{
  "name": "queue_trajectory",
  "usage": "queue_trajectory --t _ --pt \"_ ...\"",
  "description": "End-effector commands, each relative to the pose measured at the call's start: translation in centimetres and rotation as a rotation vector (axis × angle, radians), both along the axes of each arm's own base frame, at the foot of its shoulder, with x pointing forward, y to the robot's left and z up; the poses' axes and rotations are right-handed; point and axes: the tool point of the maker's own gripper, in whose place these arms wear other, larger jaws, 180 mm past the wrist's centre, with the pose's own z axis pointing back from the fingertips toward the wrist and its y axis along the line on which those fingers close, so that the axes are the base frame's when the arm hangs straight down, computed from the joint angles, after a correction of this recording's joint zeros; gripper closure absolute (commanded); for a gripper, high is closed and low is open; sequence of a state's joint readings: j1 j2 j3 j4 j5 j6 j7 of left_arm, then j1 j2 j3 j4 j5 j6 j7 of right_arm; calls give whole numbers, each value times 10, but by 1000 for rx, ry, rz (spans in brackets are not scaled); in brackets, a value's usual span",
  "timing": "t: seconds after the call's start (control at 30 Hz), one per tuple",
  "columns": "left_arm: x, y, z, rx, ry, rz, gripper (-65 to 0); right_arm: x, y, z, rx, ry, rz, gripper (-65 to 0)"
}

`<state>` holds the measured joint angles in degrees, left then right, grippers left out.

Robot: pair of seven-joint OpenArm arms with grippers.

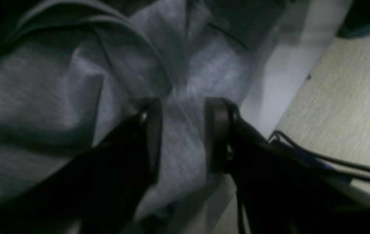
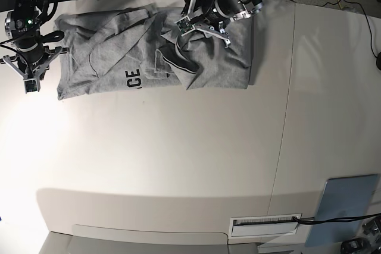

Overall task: Fold the T-shirt properly
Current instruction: 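Pinch and tuck the folded fabric flat with the left gripper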

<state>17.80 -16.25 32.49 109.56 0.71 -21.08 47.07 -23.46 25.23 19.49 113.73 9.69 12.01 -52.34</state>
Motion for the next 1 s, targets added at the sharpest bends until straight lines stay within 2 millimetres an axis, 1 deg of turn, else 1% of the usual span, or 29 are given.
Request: queue_trajectory --t 0.0,0.17,0.4,0.47,0.5,0.6,0.63,0.73,0.8,0.97 --pt "6 -5 10 -35 -17 3 -212 7 -3 13 -27 -37 11 -42" --pt "10 -5 11 -41 -13 23 -212 5 -4 12 -27 -25 5 -42" --pt "7 3 -5 13 8 21 -212 4 -5 11 -27 -16 0 -42" --pt "6 4 -6 16 11 21 -207 4 -5 11 -27 -16 0 -42" --pt "7 3 -6 15 10 21 -181 4 -5 11 -27 -16 0 -42" --pt "7 3 -5 14 9 21 -39 4 -5 11 -27 -16 0 -42" --pt "8 3 -5 14 6 21 -14 4 -5 11 -27 -16 0 -42" --pt "10 0 1 -7 3 24 -4 4 -5 11 -27 -17 0 -42" --pt "12 -3 9 -41 1 49 -4 4 -5 11 -27 -17 0 -42" --pt "13 -16 33 -134 -3 49 -4 4 -5 11 -27 -16 0 -42"
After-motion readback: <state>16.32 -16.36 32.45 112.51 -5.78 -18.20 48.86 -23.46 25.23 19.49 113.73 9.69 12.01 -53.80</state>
